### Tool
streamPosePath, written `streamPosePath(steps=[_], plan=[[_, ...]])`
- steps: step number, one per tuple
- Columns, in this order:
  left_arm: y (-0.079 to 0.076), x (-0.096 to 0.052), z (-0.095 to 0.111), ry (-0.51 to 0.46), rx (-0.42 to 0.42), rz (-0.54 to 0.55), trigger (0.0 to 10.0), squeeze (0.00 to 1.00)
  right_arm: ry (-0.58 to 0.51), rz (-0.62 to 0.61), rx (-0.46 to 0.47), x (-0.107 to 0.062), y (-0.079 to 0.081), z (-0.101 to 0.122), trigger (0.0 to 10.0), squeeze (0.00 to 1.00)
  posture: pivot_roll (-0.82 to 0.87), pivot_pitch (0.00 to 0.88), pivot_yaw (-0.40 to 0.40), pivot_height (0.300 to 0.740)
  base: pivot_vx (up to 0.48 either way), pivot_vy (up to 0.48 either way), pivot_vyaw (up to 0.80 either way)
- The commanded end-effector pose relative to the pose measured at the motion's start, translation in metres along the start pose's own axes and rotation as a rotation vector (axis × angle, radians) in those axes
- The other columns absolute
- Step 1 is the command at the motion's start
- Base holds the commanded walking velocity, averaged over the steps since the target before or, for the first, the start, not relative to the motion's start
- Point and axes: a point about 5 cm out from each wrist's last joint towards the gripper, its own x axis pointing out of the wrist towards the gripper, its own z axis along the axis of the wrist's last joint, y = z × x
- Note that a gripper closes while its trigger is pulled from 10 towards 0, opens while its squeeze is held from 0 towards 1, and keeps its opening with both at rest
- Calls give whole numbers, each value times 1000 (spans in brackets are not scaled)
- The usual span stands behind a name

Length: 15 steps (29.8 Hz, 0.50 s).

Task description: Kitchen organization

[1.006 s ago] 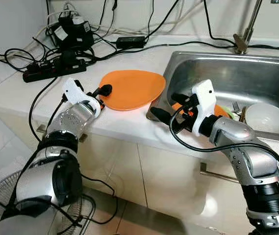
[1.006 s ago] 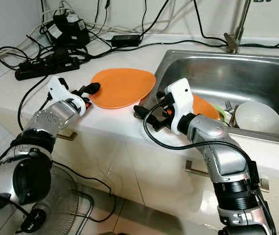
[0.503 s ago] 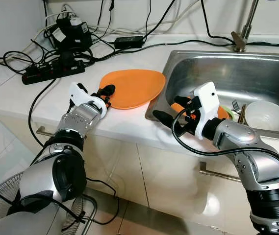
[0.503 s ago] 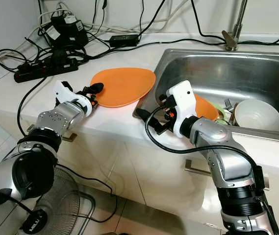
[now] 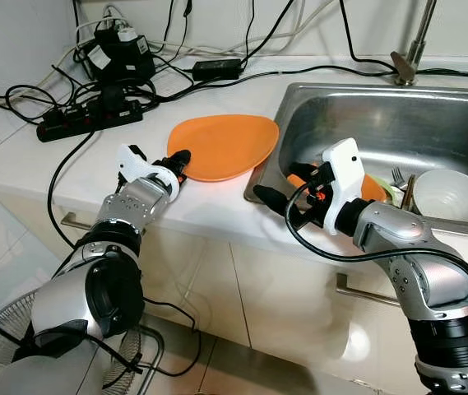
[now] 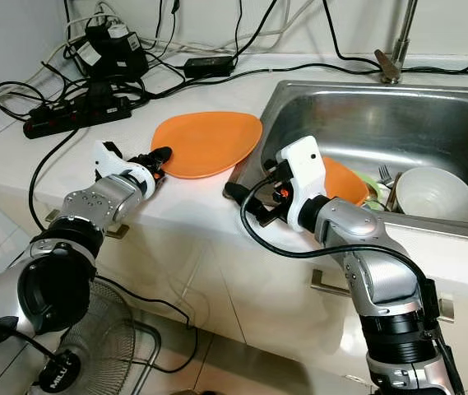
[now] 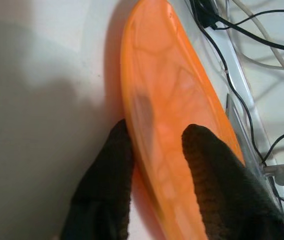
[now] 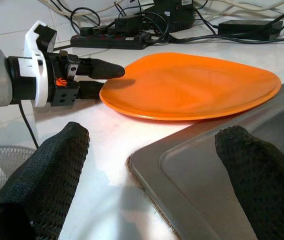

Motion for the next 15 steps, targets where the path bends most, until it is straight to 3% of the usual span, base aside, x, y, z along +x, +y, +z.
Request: streamPosePath(steps=[1,15], plan=[[18,-2,-11,49,-22,59,0,0,-1,9,3,3,3,0,10000,0,-160,31,182,740,0,0,0],[14,-2,-5,-5,-42,-1,0,0,5,5,9,4,1,-1,10000,0,-165,29,172,740,0,0,0]])
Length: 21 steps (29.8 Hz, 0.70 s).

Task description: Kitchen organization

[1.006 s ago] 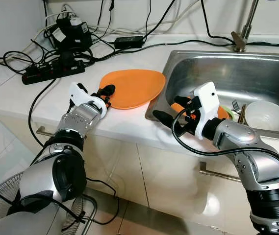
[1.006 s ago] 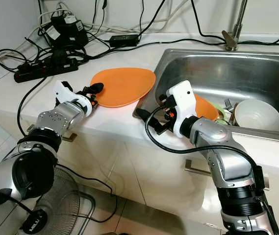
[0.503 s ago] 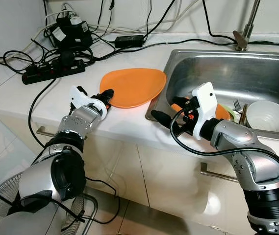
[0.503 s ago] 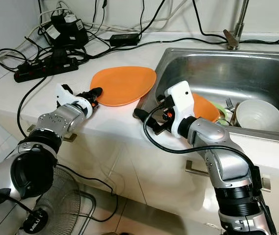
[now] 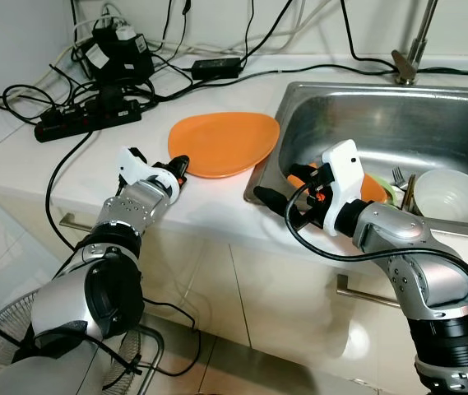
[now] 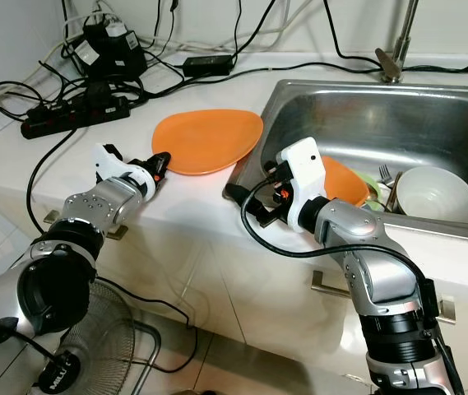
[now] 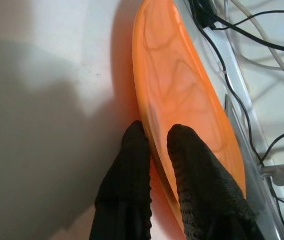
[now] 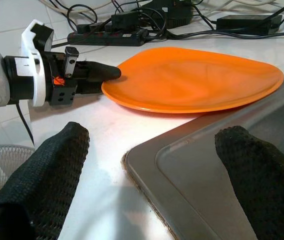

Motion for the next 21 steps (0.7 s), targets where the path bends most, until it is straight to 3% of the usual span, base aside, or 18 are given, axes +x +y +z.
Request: streamPosePath(steps=[1,7,15,18,19,21], plan=[[11,-2,-4,3,-38,5,0,0,-2,4,4,3,2,1,10000,0,-164,29,171,740,0,0,0],[8,-2,0,-22,-60,-44,0,0,0,-4,14,4,0,1,10000,0,-163,29,167,740,0,0,0],[-6,-6,3,-26,-107,-326,0,0,-19,-33,68,7,-5,1,10000,0,-157,27,165,740,0,0,0],[-12,-12,-3,54,-105,-497,0,0,-124,-61,265,9,-12,11,10000,0,-151,29,161,740,0,0,0],[-12,-12,-3,54,-105,-497,0,0,-124,-61,265,9,-12,11,10000,0,-151,29,161,740,0,0,0],[-18,-18,-7,106,-110,-609,0,0,-191,-70,368,10,-16,19,10000,0,-147,29,159,740,0,0,0]])
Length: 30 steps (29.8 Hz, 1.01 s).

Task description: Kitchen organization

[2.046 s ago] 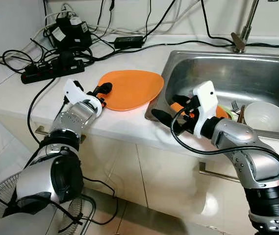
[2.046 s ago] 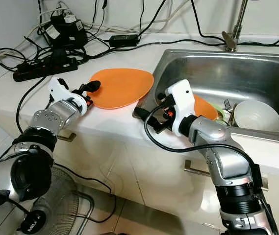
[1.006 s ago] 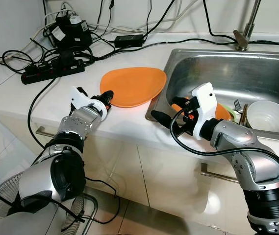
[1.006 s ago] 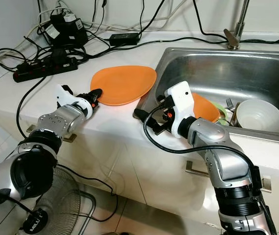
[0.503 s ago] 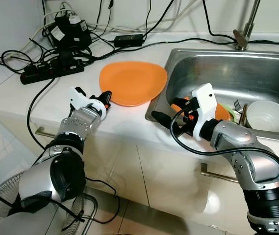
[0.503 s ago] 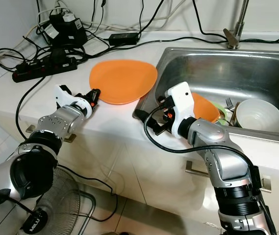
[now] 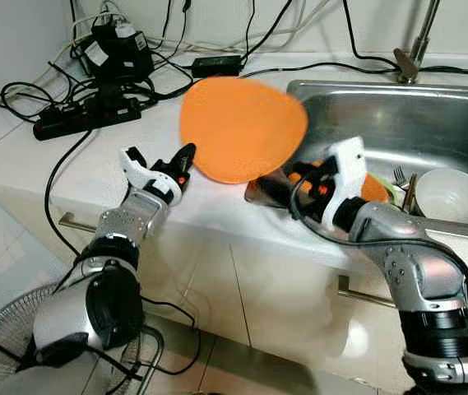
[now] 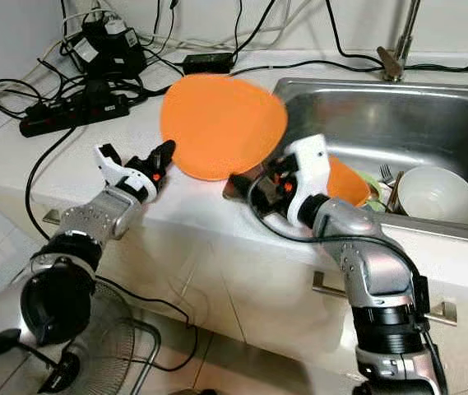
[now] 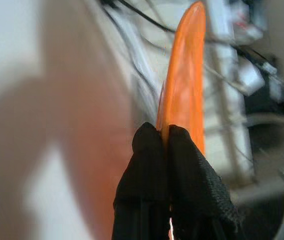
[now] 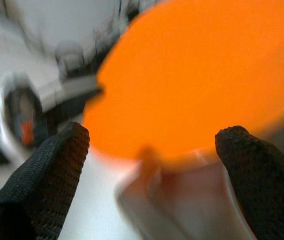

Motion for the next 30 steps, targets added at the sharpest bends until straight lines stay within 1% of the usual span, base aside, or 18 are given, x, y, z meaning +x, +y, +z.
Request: streamPosePath(steps=[1,2,4,7,10,13,15,16,19,22,23,24,26,27,28,30], plan=[[-15,1,5,15,-3,-144,0,0,-41,0,76,2,0,8,10000,0,-147,29,159,740,0,0,0],[-18,-1,3,33,-10,-186,0,0,-56,-3,95,3,0,10,10000,0,-144,28,157,740,0,0,0],[-21,-2,1,50,-23,-233,0,0,-68,-9,107,5,-2,12,10000,0,-141,28,154,740,0,0,0],[-24,-5,0,66,-22,-280,0,0,-82,-21,117,7,-4,15,10000,0,-135,25,150,740,0,0,0],[-26,-6,0,60,-22,-288,0,0,-94,-29,116,7,-5,18,10000,0,-134,24,150,740,0,0,0],[-27,-8,3,52,-11,-280,0,0,-198,-79,96,6,-10,34,10000,0,-133,22,151,740,0,0,0],[-25,-9,6,34,5,-267,0,0,-314,-120,71,2,-15,51,10000,0,-132,19,152,740,0,0,0],[-25,-10,8,21,9,-260,0,0,-350,-135,64,0,-17,56,10000,0,-133,17,153,740,0,0,0],[-24,-11,15,-20,13,-245,0,0,-417,-212,21,-4,-24,65,10000,0,-131,14,151,740,0,0,0],[-24,-12,17,-26,13,-240,0,0,-466,-296,-4,-8,-33,70,10000,0,-126,11,148,740,0,0,0],[-24,-12,17,-26,13,-240,0,0,-466,-296,-4,-8,-33,70,10000,0,-126,11,148,740,0,0,0],[-25,-13,17,-17,10,-239,0,0,-468,-324,-3,-8,-37,69,10000,0,-125,9,148,740,0,0,0],[-26,-13,17,-10,10,-242,0,0,-455,-331,1,-6,-39,67,10000,0,-123,8,147,740,0,0,0],[-26,-13,17,-10,10,-242,0,0,-455,-331,1,-6,-39,67,10000,0,-123,8,147,740,0,0,0],[-26,-13,16,-5,5,-243,0,0,-443,-318,30,-3,-39,63,10000,0,-122,7,147,740,0,0,0],[-26,-13,15,0,4,-244,0,0,-425,-303,36,-1,-38,59,10000,0,-123,5,148,740,0,0,0]])
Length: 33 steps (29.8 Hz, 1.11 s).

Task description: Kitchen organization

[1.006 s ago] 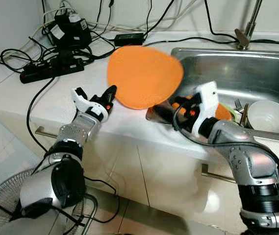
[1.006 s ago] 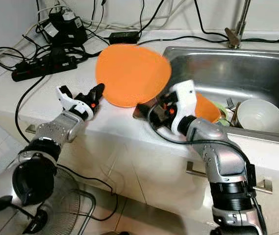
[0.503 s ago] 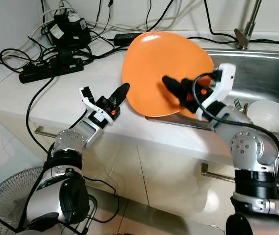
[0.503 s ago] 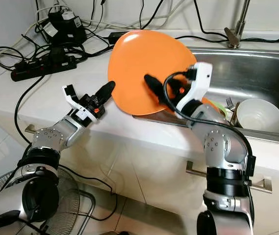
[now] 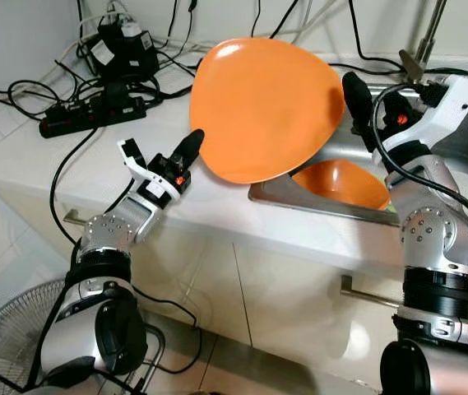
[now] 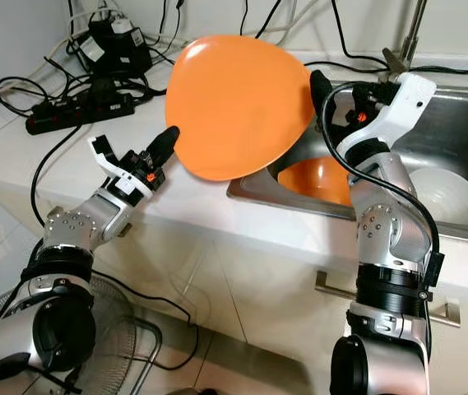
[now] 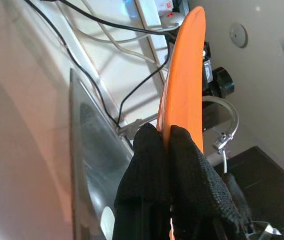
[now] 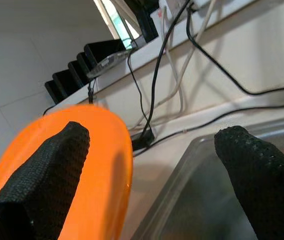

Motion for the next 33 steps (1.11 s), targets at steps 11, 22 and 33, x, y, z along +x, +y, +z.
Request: streamPosePath(steps=[11,22,33], plan=[[-14,4,-3,67,10,-99,0,0,175,228,89,-8,27,-34,10000,0,-126,3,150,740,0,0,0],[-18,1,-2,83,1,-113,0,0,208,176,213,-8,20,-39,0,0,-123,5,150,740,0,0,0],[-20,2,-2,101,1,-114,0,0,253,119,290,-7,14,-44,0,0,-120,5,150,740,0,0,0]])
